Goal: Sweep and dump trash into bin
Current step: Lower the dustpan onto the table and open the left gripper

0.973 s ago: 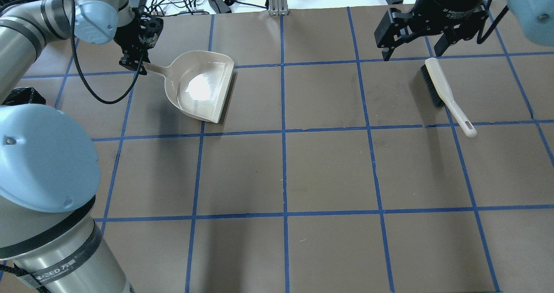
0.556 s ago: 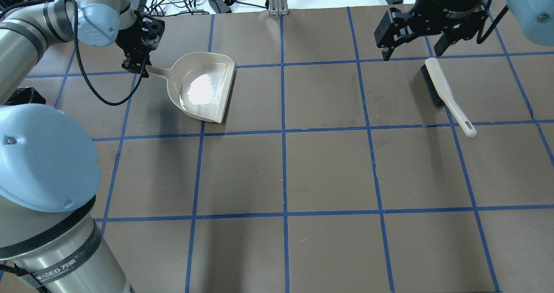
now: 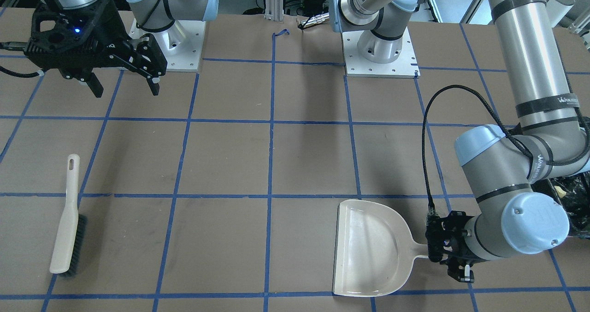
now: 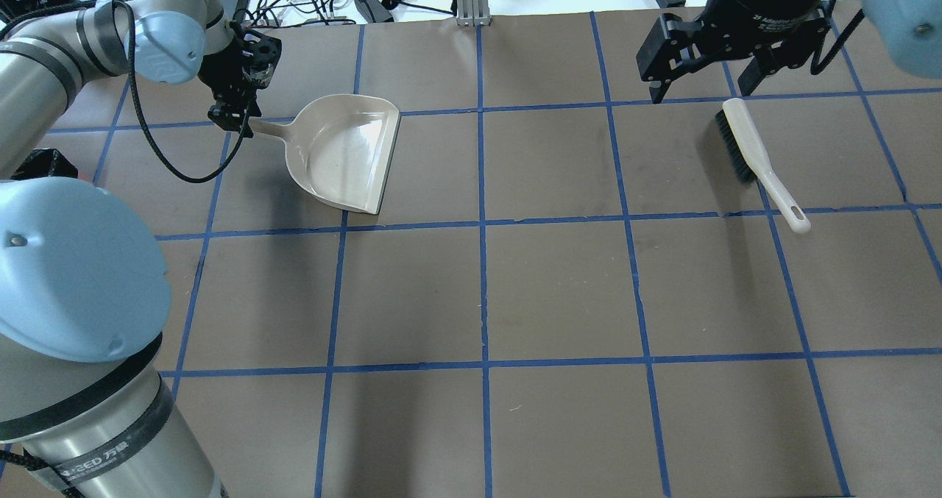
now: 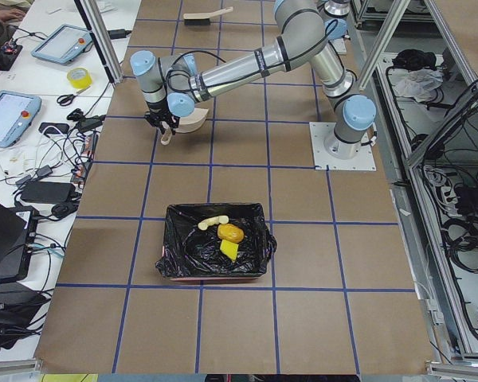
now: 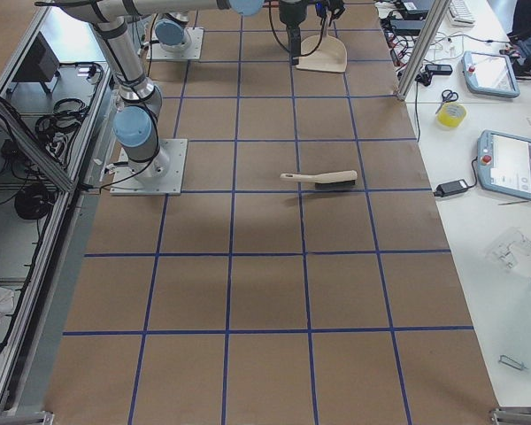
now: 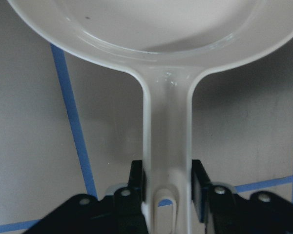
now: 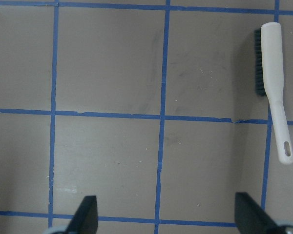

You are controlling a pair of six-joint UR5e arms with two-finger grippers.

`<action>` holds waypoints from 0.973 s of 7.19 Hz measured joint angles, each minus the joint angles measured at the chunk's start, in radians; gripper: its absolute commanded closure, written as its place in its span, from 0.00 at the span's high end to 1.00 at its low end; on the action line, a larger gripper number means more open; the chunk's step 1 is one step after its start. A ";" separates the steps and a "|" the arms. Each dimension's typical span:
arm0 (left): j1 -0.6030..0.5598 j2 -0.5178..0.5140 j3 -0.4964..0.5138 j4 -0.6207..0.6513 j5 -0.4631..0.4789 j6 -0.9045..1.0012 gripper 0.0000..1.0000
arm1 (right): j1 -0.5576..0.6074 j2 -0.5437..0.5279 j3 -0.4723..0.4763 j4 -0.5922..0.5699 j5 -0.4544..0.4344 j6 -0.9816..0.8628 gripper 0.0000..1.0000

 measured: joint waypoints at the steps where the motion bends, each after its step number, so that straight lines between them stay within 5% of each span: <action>1: -0.003 0.008 0.001 -0.003 -0.005 -0.022 0.69 | 0.000 0.000 0.000 0.000 0.000 0.000 1.00; 7: -0.154 0.204 0.007 -0.131 -0.105 -0.642 0.79 | 0.000 0.000 0.000 0.000 0.000 0.000 1.00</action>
